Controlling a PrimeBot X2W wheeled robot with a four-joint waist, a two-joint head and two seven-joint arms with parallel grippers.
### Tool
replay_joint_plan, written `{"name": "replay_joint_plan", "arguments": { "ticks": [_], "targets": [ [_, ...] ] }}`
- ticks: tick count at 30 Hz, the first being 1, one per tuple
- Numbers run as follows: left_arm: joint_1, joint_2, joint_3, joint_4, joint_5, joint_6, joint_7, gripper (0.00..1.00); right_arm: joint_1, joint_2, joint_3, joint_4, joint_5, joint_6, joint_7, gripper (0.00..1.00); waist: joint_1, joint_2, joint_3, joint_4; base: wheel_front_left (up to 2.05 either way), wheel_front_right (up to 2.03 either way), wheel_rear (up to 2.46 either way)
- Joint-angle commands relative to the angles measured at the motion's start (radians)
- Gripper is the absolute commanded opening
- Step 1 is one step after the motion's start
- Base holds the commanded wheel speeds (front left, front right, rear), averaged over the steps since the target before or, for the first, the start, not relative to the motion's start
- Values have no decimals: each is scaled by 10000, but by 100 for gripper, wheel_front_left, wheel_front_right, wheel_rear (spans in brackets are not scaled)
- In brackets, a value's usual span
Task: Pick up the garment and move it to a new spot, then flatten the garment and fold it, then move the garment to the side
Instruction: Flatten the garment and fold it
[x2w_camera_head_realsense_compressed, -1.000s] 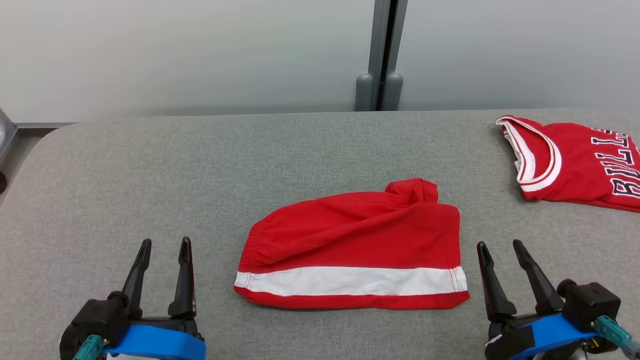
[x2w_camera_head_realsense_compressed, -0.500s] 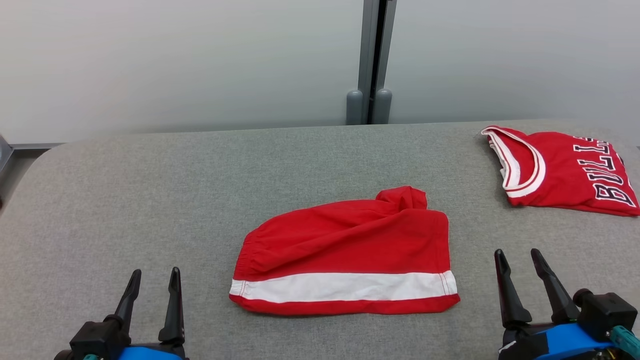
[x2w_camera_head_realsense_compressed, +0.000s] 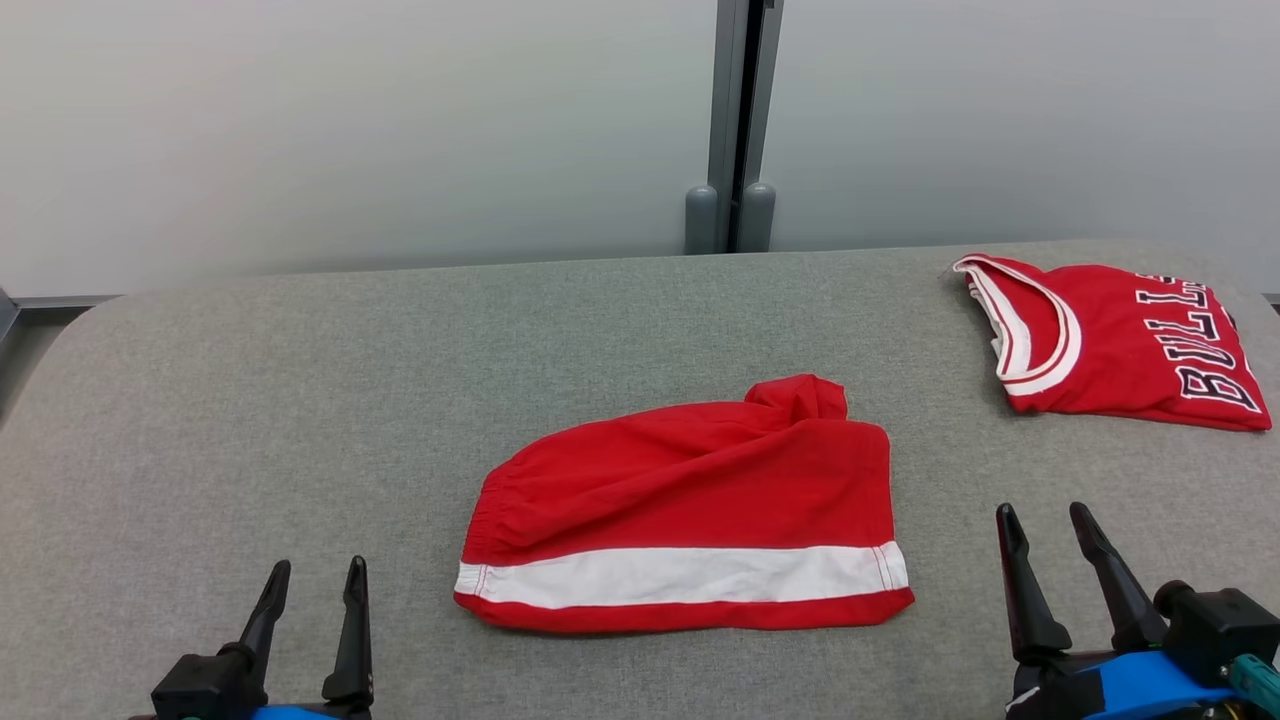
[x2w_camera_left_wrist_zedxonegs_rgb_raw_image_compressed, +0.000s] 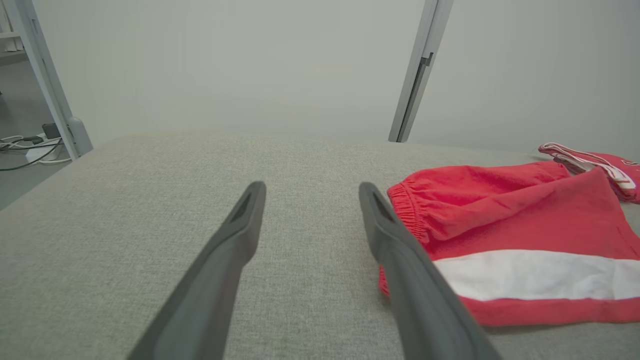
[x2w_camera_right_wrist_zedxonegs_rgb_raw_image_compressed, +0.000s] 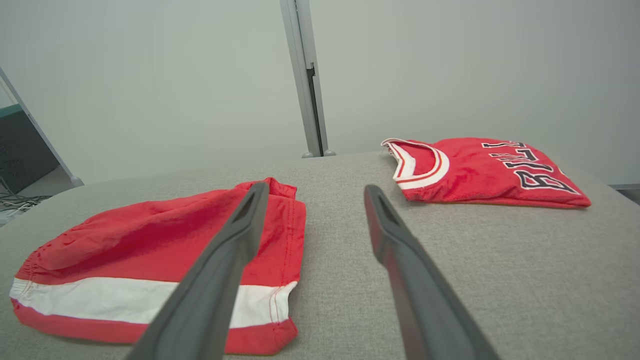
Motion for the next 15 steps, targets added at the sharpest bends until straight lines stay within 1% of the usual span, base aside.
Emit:
{"name": "replay_joint_plan", "arguments": {
  "ticks": [1,5,8,15],
  "targets": [
    [-6,-14,0,26,38,-37,-44,100,95,-7,20,-40,18,1,11,100,0,1,5,17,0,0,0],
    [-54,-19,-55,84,27,-64,-44,100,50,-7,47,-65,37,1,22,100,0,1,46,38,0,0,0],
    [-243,2,-316,200,20,-117,-16,100,-7,-7,65,-79,44,1,6,100,0,1,119,56,0,0,0],
    [-1113,32,-1553,979,-208,-241,935,100,-216,-7,224,-35,69,1,-41,100,0,1,368,4,0,0,0]
  ]
}}
